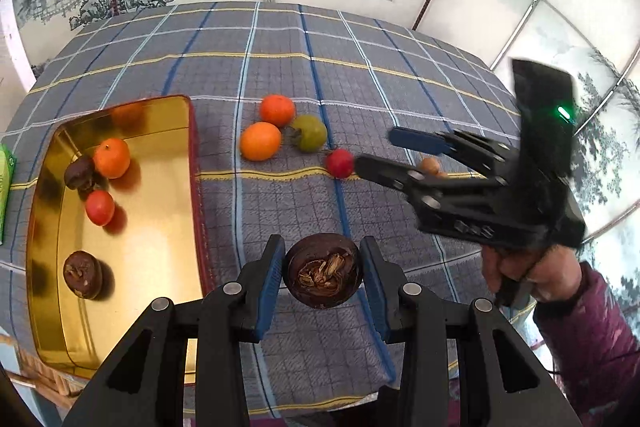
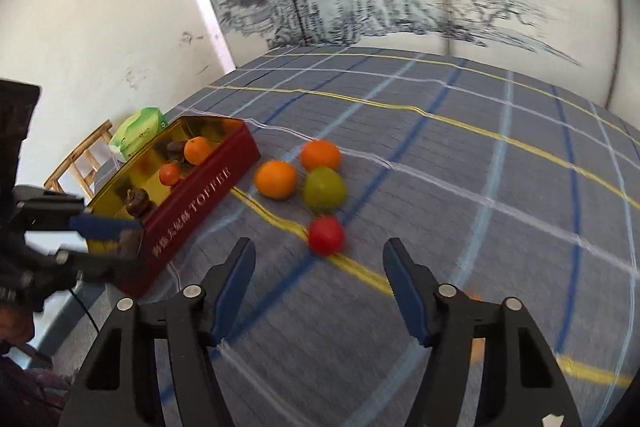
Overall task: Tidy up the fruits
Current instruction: 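Grasp the green fruit with the right gripper while the left holds the dark brown fruit, then lower the dark brown fruit into the tin and open the left gripper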
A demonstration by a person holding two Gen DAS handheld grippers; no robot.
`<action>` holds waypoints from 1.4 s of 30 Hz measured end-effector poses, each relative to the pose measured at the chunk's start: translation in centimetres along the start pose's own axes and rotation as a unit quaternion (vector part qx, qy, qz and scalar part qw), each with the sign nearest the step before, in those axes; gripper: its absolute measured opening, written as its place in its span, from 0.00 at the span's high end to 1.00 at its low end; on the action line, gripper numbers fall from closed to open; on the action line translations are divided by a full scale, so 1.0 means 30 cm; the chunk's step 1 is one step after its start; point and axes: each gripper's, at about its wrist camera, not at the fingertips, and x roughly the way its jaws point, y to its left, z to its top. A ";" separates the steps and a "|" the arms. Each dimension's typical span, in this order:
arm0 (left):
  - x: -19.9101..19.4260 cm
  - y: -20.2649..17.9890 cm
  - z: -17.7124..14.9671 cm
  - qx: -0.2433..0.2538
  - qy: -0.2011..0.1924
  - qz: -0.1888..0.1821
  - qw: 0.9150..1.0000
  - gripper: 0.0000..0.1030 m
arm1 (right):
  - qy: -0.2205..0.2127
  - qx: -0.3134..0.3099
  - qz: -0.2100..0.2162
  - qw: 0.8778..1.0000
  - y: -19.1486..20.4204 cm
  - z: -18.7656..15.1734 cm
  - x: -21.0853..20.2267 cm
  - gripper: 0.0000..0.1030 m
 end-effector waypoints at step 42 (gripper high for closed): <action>-0.153 0.085 -0.065 -0.018 -0.036 0.028 0.999 0.62 | -0.046 0.029 -0.049 0.997 0.079 -0.124 -0.218 0.66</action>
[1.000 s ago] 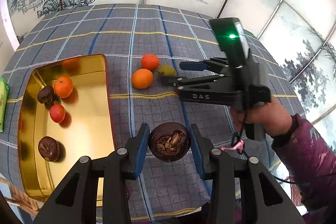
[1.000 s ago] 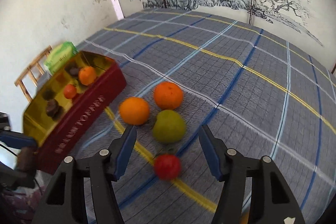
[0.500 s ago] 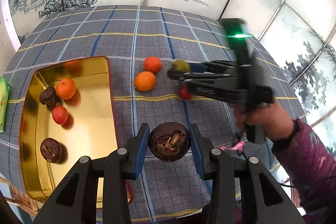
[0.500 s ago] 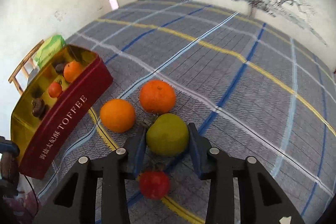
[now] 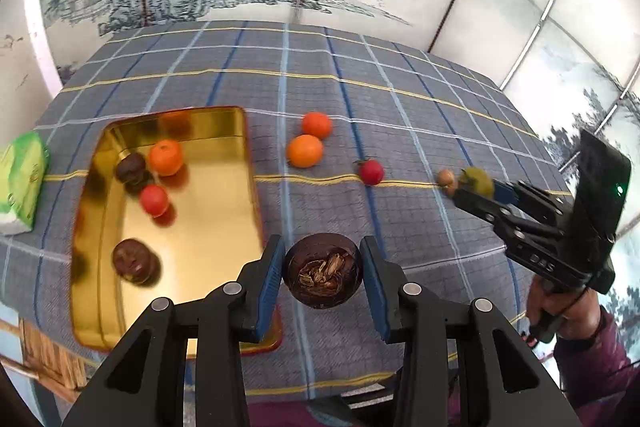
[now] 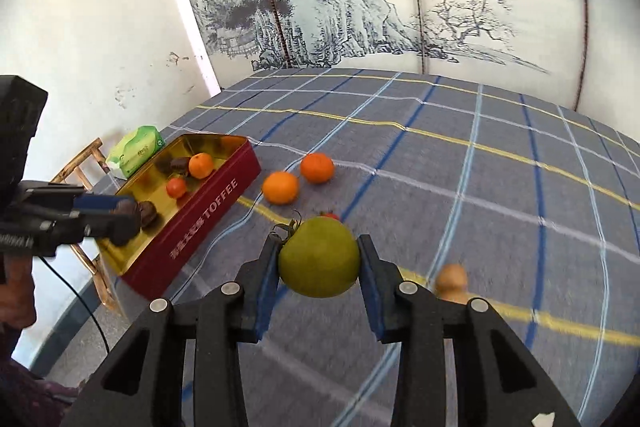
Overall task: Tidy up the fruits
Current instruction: 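Lower the dark brown fruit into the tin and open the left gripper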
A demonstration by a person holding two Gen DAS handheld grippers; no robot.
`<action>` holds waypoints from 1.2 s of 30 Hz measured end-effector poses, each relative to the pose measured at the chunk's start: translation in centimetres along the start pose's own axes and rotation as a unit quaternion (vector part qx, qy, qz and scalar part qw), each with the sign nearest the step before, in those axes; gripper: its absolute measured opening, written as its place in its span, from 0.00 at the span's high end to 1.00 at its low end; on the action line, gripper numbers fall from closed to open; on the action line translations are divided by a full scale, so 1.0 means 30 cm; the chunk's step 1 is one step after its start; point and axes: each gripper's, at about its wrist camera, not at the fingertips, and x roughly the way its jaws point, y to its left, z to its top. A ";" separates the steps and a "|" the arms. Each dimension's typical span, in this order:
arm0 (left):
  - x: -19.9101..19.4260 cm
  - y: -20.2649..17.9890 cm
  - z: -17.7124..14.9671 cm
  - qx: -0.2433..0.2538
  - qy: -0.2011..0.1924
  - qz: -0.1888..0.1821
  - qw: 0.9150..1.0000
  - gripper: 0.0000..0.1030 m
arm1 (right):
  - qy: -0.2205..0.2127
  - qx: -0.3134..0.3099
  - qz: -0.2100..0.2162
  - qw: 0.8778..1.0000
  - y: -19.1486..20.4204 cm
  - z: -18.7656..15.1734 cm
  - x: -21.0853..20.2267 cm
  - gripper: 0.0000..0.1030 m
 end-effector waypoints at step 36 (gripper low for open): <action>0.049 0.225 -0.041 -0.043 0.006 0.067 0.997 0.62 | 0.000 -0.012 0.006 1.000 0.088 -0.060 -0.075 0.66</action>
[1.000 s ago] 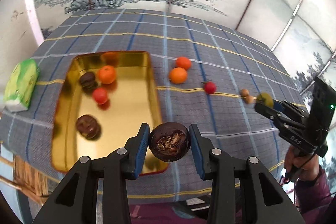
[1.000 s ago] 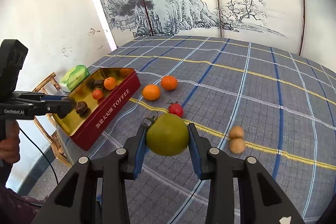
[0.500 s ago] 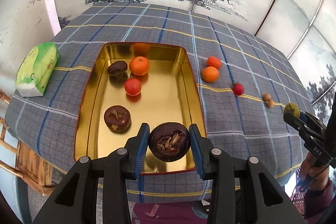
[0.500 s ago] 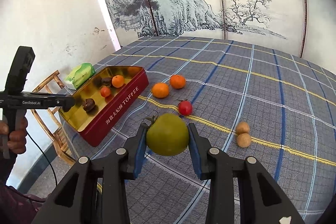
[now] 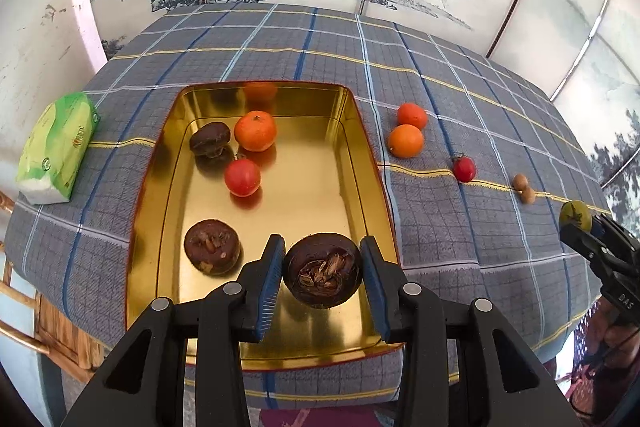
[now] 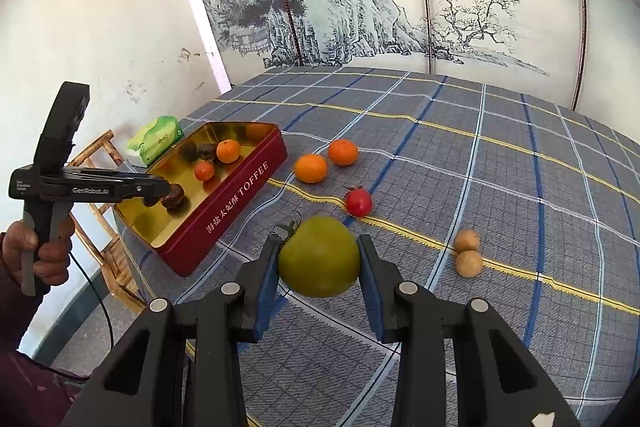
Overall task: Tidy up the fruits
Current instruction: 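Lower the dark brown fruit into the tin and open the left gripper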
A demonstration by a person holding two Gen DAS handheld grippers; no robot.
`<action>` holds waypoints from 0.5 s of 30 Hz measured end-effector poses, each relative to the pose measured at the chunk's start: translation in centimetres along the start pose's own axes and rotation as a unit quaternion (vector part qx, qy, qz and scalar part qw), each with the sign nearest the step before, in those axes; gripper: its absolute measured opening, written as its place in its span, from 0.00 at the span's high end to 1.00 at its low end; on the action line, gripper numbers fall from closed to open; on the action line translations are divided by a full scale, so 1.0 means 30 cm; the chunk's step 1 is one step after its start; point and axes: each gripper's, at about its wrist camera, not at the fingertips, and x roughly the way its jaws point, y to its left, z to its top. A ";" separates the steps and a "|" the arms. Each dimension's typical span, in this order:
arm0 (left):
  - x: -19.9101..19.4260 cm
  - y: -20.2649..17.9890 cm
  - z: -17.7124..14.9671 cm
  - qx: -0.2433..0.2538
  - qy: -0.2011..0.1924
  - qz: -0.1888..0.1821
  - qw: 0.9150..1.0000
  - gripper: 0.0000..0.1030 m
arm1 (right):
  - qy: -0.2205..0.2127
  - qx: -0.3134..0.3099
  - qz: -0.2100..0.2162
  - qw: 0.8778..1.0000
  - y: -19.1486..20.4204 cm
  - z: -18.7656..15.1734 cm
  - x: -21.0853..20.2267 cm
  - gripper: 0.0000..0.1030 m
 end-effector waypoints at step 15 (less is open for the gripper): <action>0.076 -0.011 0.016 0.008 0.013 0.007 1.000 0.62 | 0.009 0.005 -0.001 1.000 -0.016 -0.006 0.008 0.66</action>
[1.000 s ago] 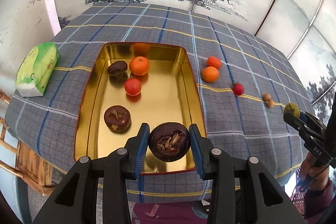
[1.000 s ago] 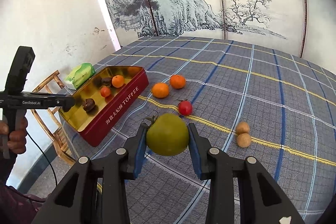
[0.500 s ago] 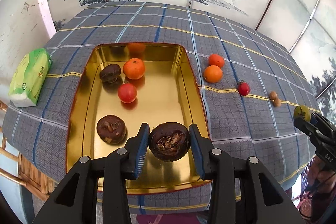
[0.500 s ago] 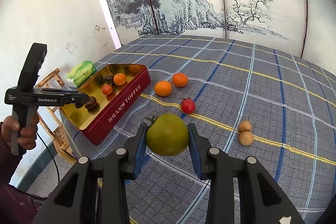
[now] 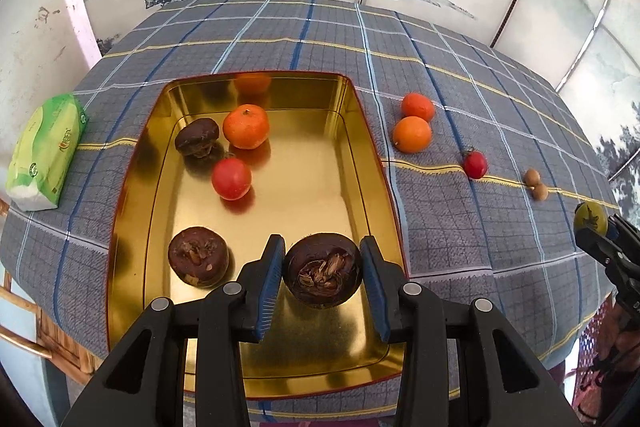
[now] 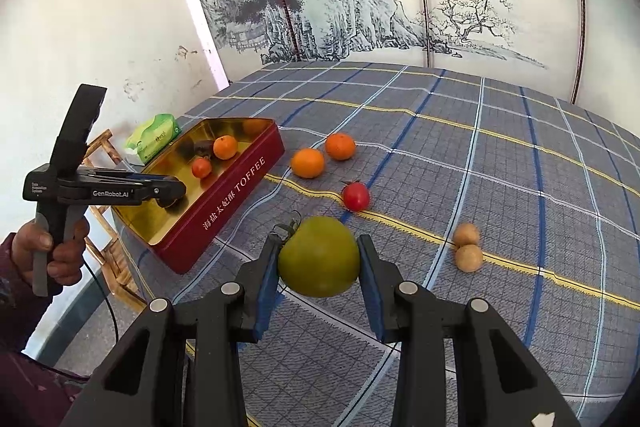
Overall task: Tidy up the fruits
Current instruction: 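Lower the dark brown fruit into the tin and open the left gripper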
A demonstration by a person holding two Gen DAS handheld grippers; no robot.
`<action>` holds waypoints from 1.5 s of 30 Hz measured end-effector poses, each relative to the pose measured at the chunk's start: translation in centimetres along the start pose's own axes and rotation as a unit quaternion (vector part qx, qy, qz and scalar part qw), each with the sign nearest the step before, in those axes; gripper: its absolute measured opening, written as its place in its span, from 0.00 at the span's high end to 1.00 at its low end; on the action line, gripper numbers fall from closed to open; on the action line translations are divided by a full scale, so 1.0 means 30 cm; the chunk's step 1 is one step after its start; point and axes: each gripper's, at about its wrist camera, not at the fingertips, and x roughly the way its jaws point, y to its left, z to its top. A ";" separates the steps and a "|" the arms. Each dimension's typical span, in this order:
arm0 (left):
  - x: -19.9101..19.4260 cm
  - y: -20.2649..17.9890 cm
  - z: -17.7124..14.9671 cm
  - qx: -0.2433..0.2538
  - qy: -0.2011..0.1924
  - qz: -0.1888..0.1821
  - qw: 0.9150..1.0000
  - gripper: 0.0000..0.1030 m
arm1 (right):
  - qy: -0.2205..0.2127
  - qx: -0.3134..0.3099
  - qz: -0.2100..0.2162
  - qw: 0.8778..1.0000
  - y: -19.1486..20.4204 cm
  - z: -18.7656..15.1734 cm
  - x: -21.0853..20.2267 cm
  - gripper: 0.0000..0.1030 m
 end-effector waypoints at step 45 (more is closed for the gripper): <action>0.212 -0.029 0.243 -0.001 0.041 0.022 0.999 0.61 | 0.022 0.015 0.002 1.000 -0.033 -0.006 0.041 0.66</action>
